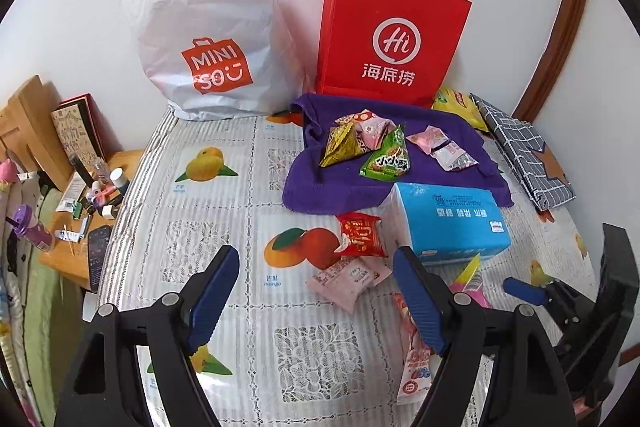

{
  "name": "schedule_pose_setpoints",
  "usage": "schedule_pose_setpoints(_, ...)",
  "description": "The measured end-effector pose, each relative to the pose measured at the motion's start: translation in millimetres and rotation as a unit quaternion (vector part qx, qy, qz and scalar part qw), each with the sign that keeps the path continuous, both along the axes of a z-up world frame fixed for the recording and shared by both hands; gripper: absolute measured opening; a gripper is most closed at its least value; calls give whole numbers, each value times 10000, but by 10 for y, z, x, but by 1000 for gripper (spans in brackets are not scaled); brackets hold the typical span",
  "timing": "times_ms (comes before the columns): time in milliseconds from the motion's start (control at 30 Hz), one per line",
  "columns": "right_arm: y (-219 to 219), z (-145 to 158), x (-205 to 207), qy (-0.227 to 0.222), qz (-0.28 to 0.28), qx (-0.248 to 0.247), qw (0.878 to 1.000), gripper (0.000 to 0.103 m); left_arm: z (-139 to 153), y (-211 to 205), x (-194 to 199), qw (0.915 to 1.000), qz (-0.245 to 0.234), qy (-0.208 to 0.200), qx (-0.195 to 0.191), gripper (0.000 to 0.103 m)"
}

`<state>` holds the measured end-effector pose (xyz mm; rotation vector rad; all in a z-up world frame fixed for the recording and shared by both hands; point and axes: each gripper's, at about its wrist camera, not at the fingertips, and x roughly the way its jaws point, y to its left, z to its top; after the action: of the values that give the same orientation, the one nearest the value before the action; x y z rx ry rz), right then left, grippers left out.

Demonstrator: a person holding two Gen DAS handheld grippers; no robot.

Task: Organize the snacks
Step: 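Move both tools back from the towel toward the remaining snack pile, then grasp the pink snack bag with the right tool while the left tool grasps the pink wrapped cake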

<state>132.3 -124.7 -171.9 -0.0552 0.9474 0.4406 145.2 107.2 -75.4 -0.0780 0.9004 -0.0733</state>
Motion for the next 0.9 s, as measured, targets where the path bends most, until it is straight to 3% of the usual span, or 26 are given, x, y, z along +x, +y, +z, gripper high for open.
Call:
schedule_pose_setpoints(300,205,-286,144,266,-52,-489,9984,83,-137,77,42,9998,88,174,42,78)
schedule_pose_setpoints(433,188,-334,174,375,-18,-457,9983,81,-255,109,87,9993,152,340,44,78)
schedule_pose_setpoints(467,172,-331,174,402,6,-414,9983,75,-274,110,93,9992,163,367,40,78)
schedule_pose_setpoints(567,104,-283,145,406,6,-318,9987,72,-365,109,133,9987,176,473,6,78)
schedule_pose_setpoints(900,-352,21,7,43,-279,-67,9996,72,-704,-143,372,9964,-103,833,139,78)
